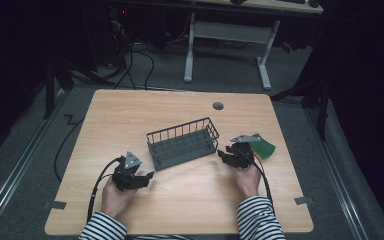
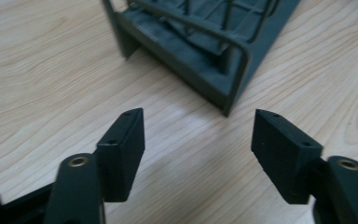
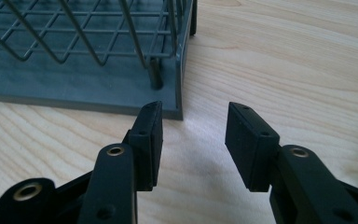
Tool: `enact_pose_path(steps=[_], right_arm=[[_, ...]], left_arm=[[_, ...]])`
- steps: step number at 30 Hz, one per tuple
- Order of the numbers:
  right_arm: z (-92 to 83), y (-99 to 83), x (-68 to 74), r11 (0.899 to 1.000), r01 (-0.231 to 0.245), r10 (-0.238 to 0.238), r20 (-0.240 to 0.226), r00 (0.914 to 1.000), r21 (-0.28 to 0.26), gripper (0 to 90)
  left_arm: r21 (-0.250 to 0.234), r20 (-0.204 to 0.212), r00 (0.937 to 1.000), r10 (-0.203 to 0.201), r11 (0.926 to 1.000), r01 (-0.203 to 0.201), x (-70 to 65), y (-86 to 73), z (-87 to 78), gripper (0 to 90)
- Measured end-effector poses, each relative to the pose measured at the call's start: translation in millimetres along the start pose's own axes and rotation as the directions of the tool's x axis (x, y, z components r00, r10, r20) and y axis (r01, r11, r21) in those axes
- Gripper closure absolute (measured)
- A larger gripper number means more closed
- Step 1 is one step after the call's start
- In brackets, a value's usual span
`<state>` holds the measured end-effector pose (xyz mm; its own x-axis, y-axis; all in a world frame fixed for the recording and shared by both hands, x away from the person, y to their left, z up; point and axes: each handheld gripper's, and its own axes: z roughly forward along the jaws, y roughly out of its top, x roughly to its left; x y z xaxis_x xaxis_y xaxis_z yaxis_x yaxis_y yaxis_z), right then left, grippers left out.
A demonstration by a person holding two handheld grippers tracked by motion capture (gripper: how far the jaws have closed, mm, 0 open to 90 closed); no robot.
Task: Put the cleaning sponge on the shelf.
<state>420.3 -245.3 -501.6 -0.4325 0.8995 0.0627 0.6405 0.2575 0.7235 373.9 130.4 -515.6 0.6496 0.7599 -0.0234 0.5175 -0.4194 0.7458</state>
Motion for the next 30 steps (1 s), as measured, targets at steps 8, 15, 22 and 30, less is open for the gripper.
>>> enact_pose_path(steps=[8,15,22,30], right_arm=[[15.8,7.1,1.3,1.0,-0.015,0.015,-0.015,0.9998,0.017,62.5],[24.1,11.6,4.3,1.0,-0.007,0.007,-0.02,0.9998,0.027,71.7],[23.6,11.3,3.0,1.0,0.011,-0.01,-0.017,0.9998,0.025,84.3],[18.7,8.2,-1.2,0.999,0.009,-0.008,-0.012,0.9999,0.034,85.8]], left_arm=[[-0.029,0.022,0.9997,-0.003,0.9996,0.004,-6.4,4.7,7.8,51.1],[-0.014,0.051,0.9985,-0.021,0.9997,0.022,-5.1,4.7,17.2,61.2],[-0.022,0.09,0.9946,-0.051,0.9983,0.053,-3.2,5.7,19.5,74.8],[0.004,0.102,0.9946,-0.02,0.9998,0.02,-9.7,13.5,22.8,84.5]])
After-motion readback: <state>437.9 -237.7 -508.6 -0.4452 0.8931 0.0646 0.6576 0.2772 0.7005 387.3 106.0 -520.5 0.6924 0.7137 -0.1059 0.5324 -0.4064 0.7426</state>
